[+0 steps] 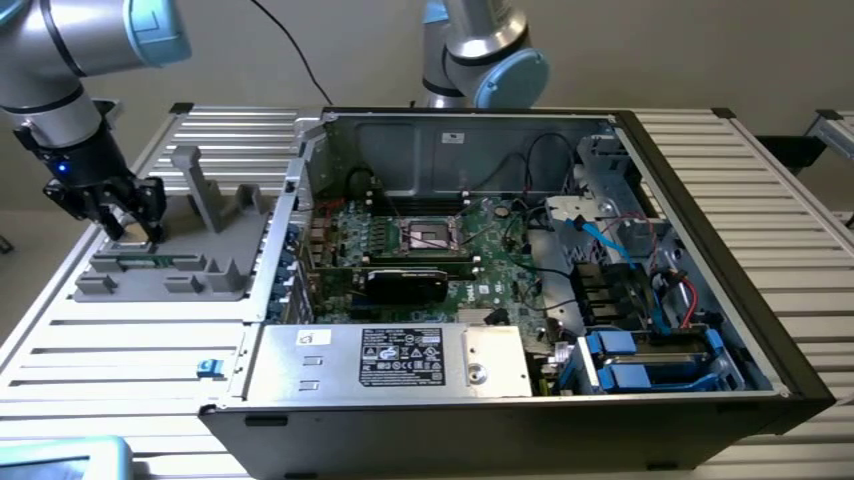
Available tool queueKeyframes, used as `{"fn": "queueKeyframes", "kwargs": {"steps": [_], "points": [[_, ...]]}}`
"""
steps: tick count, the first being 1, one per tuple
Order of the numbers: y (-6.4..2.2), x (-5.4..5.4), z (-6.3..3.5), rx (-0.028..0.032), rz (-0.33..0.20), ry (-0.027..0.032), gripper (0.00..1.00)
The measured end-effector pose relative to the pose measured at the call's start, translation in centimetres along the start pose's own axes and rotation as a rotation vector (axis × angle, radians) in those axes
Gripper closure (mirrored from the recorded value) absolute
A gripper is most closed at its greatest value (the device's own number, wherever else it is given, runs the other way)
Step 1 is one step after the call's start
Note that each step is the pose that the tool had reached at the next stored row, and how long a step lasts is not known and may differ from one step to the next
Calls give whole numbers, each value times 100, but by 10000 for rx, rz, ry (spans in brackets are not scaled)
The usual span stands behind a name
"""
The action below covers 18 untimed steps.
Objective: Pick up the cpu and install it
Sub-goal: 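Pick up the cpu and move it towards the insertion slot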
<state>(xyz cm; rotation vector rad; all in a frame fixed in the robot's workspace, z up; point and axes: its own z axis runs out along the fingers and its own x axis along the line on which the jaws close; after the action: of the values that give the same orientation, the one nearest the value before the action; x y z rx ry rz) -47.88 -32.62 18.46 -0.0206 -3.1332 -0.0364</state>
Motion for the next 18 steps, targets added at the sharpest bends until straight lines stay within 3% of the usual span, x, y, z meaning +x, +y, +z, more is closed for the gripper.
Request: {"fn": "queueKeyframes", "kwargs": {"steps": [4,7,18], "points": [[0,-1,-3,-1,-1,-4,45],[2,0,-73,0,0,-1,45],[13,4,-559,0,0,-1,45]]}}
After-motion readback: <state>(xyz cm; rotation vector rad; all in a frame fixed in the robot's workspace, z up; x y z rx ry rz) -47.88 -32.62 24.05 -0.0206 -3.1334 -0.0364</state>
